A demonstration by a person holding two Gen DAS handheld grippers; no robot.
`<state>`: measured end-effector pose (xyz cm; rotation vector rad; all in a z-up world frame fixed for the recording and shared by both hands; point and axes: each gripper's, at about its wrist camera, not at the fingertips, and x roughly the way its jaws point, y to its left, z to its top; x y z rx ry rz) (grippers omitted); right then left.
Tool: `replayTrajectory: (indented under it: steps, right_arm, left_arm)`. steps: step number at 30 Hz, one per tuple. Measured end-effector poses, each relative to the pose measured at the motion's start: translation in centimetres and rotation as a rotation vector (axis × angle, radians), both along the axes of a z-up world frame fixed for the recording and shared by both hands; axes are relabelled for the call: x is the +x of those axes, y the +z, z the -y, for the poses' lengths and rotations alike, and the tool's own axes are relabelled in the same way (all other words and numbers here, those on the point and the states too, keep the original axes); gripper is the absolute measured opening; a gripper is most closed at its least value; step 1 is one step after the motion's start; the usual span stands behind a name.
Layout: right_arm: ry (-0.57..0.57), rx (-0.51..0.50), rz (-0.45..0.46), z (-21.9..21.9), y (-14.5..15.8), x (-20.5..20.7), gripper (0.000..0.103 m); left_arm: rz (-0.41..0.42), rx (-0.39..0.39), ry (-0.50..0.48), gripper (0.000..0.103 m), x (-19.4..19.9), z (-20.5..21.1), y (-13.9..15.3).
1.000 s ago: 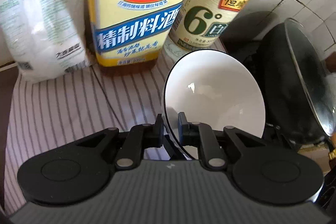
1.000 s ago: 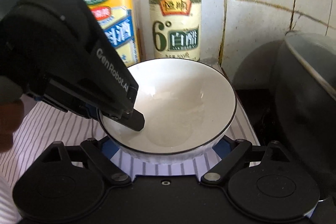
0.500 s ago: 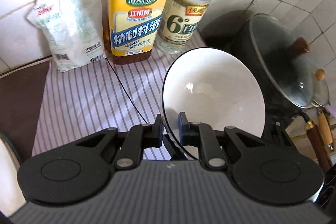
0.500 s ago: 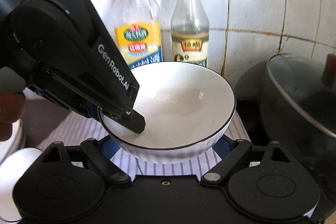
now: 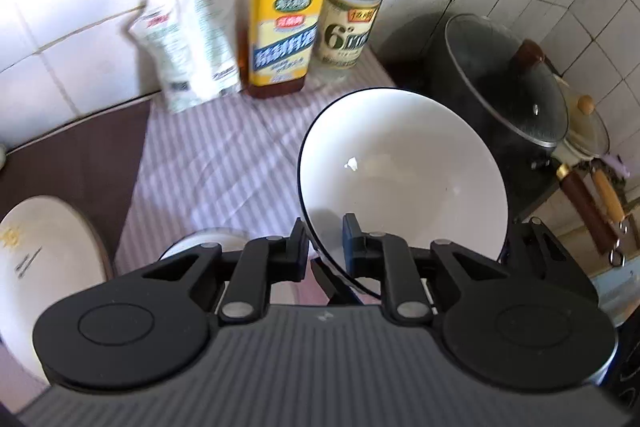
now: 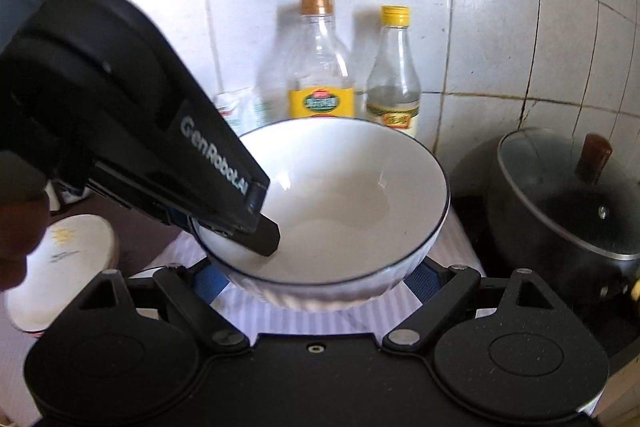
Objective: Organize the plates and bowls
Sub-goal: 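Lift the third bowl with both grippers and carry it over the bowl stack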
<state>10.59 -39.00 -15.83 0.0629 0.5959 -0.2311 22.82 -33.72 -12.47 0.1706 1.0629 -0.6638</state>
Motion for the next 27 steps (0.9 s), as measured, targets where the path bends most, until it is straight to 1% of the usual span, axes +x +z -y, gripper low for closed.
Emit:
replayTrajectory:
  steps: [6,13,15,20,24,27]
  right_arm:
    - [0.054,0.018,-0.008,-3.1,0.1,-1.4,0.093]
    - [0.139,0.002,-0.029,-5.9,-0.2,-1.5,0.093]
    - [0.164,-0.005,-0.031,-6.7,-0.3,-1.5,0.093]
    - [0.234,0.007,-0.051,-7.7,-1.4,-1.1,0.093]
    - [0.294,0.076,-0.078,-7.3,-2.3,-0.8,0.092]
    - [0.308,0.04,-0.094,-7.8,-3.1,-0.4,0.092]
  left_arm:
    - [0.007,0.014,0.029,0.016,-2.2,-3.6,0.7]
    - [-0.026,-0.012,0.114,0.016,-3.0,-7.6,0.5]
    - [-0.024,-0.018,0.129,0.016,-3.2,-8.6,0.3]
    - [-0.049,-0.016,0.169,0.016,-2.6,-10.2,-1.3]
    - [-0.04,-0.029,0.17,0.016,-2.5,-11.0,-2.4]
    - [-0.059,-0.039,0.185,0.016,-1.7,-10.9,-3.4]
